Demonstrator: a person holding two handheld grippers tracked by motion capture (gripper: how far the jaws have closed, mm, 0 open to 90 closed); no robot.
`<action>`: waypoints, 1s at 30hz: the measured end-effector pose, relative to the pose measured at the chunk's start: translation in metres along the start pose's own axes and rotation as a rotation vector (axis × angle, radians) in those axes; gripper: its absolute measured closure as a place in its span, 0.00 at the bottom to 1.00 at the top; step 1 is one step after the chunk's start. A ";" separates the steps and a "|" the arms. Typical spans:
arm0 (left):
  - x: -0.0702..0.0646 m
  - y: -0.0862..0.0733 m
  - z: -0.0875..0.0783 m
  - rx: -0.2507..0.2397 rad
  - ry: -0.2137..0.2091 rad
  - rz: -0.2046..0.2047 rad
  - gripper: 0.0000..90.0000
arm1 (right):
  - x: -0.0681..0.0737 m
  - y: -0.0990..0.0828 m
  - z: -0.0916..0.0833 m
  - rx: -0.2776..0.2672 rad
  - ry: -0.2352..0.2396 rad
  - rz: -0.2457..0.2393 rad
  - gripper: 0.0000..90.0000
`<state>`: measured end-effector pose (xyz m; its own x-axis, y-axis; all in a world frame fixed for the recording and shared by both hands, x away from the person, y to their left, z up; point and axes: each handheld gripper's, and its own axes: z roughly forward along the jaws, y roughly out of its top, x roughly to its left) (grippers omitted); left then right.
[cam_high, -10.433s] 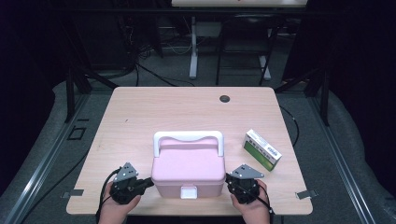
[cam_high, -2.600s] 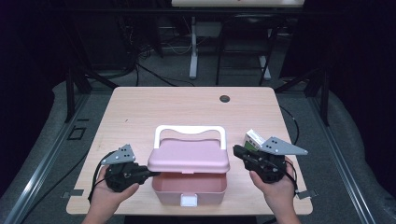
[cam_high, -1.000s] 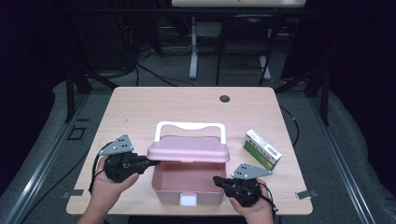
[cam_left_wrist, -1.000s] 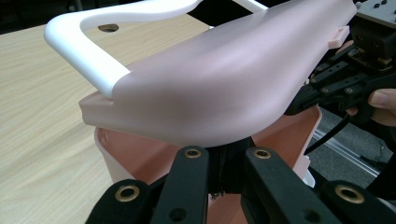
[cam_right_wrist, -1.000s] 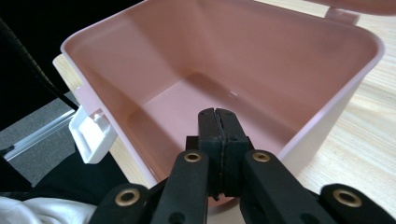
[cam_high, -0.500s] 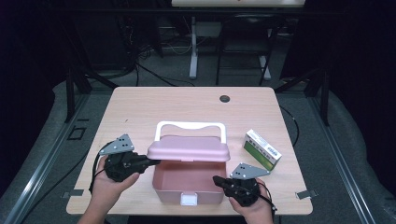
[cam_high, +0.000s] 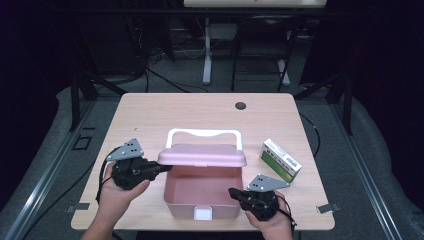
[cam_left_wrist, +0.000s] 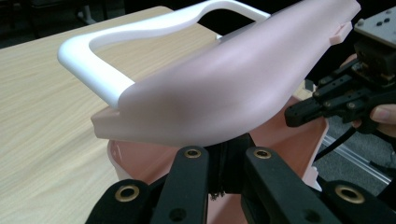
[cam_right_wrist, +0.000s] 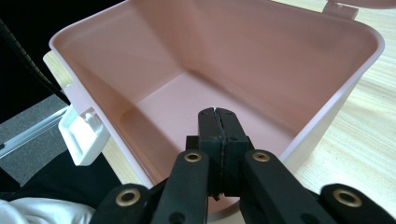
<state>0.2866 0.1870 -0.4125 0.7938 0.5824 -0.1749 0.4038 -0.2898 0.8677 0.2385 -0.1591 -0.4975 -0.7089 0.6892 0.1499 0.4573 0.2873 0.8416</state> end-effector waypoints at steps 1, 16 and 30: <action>0.001 0.001 0.000 -0.002 0.002 0.004 1.00 | 0.000 0.000 0.000 0.000 0.000 0.001 1.00; 0.008 0.020 0.003 0.001 0.043 0.018 1.00 | 0.001 -0.001 0.000 -0.010 -0.004 -0.002 1.00; 0.016 0.023 0.007 -0.009 0.051 0.008 1.00 | 0.000 -0.001 0.000 -0.012 -0.002 0.002 1.00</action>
<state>0.3119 0.1836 -0.3983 0.7729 0.6181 -0.1437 0.3930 -0.2883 0.8732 0.2377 -0.1591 -0.4983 -0.7066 0.6914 0.1503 0.4525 0.2783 0.8473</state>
